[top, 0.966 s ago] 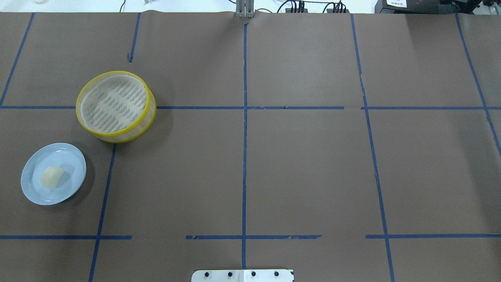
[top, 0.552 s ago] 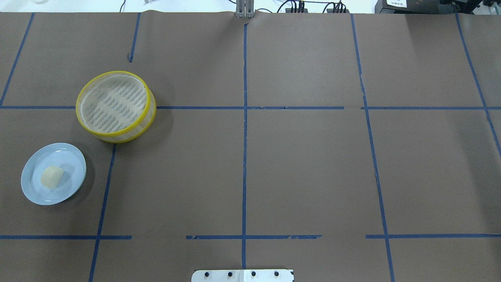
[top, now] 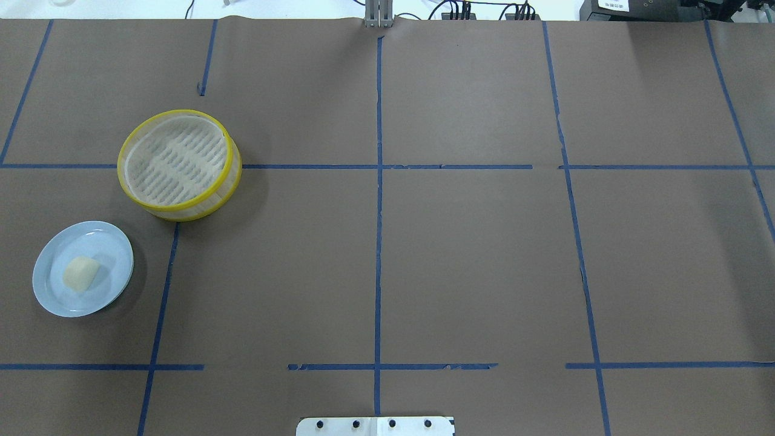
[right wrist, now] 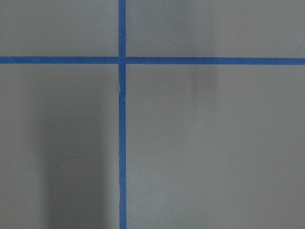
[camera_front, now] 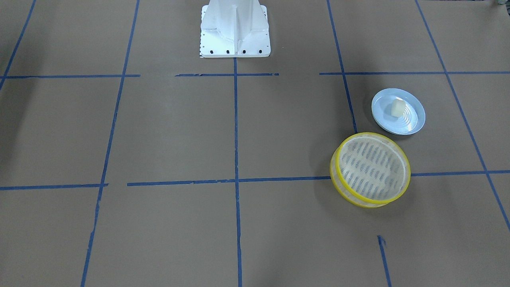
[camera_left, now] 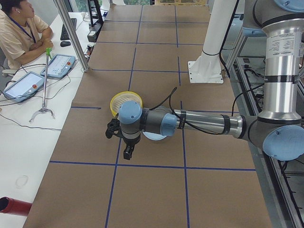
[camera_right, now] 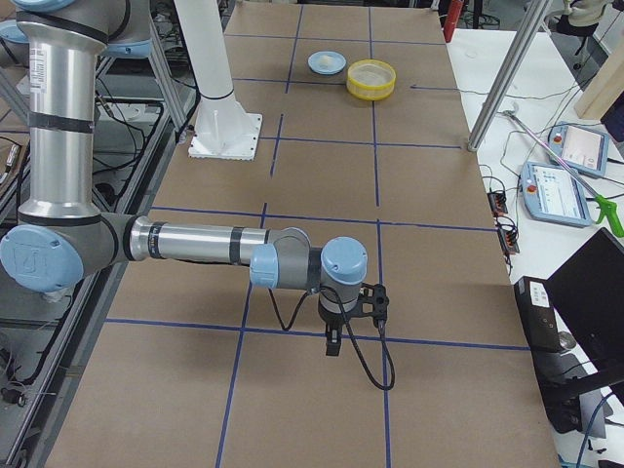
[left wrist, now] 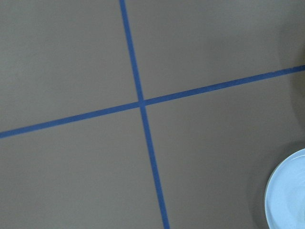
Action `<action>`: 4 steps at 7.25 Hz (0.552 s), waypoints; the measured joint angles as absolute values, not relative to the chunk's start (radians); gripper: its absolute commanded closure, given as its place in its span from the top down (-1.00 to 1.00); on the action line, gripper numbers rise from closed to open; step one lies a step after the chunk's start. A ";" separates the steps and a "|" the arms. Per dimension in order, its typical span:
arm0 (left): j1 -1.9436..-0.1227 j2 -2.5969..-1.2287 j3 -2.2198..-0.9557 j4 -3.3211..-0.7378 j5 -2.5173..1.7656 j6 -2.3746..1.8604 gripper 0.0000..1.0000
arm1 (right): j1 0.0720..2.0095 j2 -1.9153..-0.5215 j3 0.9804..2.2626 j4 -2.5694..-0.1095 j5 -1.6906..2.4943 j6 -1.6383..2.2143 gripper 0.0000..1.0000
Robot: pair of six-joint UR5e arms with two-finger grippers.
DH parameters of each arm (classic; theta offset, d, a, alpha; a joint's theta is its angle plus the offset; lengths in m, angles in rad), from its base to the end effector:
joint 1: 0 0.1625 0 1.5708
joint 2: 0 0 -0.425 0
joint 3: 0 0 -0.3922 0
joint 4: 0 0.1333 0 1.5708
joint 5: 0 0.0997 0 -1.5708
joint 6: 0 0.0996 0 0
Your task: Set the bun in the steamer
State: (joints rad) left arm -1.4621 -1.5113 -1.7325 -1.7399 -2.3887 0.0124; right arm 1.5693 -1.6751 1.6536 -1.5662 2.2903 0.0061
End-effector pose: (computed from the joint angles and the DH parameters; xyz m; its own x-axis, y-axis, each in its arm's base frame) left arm -0.0083 -0.4829 0.5856 0.6572 0.2804 -0.6996 -0.1127 0.9543 0.2767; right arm 0.0670 -0.4464 0.6702 0.7521 0.0161 0.6588 -0.0031 0.9998 -0.0209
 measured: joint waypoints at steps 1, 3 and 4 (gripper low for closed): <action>-1.369 -1.511 -1.738 -1.849 -2.385 -0.105 1.00 | 1.569 -1.675 1.654 -1.566 2.290 0.006 1.00; -1.221 -1.508 -1.745 -2.004 -2.367 -0.316 0.78 | 1.569 -1.675 1.654 -1.566 2.290 0.006 1.00; -1.152 -1.507 -1.749 -2.051 -2.339 -0.395 0.81 | 1.569 -1.675 1.654 -1.566 2.290 0.006 1.00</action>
